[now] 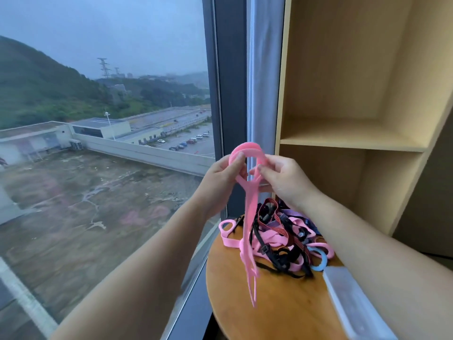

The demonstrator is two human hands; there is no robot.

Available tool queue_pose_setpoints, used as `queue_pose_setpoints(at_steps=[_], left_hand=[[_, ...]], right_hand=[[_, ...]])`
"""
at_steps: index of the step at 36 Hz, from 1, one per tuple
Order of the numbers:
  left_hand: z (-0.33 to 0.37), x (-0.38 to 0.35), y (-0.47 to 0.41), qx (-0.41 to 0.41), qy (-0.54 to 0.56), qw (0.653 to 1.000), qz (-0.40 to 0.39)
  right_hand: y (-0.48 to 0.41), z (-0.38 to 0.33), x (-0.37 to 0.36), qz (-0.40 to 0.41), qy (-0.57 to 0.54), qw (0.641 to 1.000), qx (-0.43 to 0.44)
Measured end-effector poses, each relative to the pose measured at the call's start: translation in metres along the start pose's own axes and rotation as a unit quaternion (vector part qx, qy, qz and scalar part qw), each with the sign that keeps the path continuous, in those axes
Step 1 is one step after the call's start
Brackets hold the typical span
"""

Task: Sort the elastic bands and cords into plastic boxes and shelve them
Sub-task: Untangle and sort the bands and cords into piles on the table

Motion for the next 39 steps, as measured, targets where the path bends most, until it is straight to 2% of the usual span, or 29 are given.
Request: queue_pose_setpoints(at_steps=[6,8,11,19,23,27,29,32,36,39], left_hand=[[-0.008,0.014,0.014,0.025,0.017,0.999,0.027],[-0.011,0.013,0.019,0.034,0.009,0.999,0.017],[-0.023,0.016,0.027,0.064,0.056,0.996,0.002],[-0.049,0.028,0.038,0.109,0.091,0.989,-0.034],[-0.067,0.056,0.033,0.116,0.05,0.992,0.031],[-0.087,0.086,0.032,0.088,0.013,0.992,0.095],[-0.095,0.1,0.031,0.075,-0.03,0.99,0.12],[-0.11,0.117,0.027,0.075,-0.079,0.984,0.141],[-0.133,0.131,0.02,0.094,-0.046,0.984,0.147],[-0.148,0.143,0.014,0.101,-0.029,0.981,0.161]], right_hand=[[0.003,0.008,-0.017,-0.018,0.005,1.0,0.011],[0.003,0.011,-0.02,-0.009,0.042,0.999,0.028],[0.005,0.015,-0.027,-0.018,0.08,0.996,0.046],[-0.009,0.029,-0.05,-0.071,0.097,0.992,0.024],[-0.019,0.047,-0.066,-0.123,0.088,0.988,-0.014],[-0.039,0.098,-0.063,-0.079,0.127,0.987,-0.065],[-0.046,0.135,-0.068,-0.085,0.179,0.975,-0.097],[-0.05,0.194,-0.088,-0.139,0.26,0.945,-0.139],[-0.056,0.258,-0.116,-0.204,0.3,0.913,-0.186],[-0.062,0.29,-0.14,-0.246,0.336,0.889,-0.189]])
Point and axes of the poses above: each hand's wrist, its own y-axis away from the middle knuckle, its own x-axis out of the back of the hand, z = x × y, the point moved 9 cm from there along -y, towards the middle knuckle, and after that the axes turned 4 degrees about y, right-handed, at the moved point
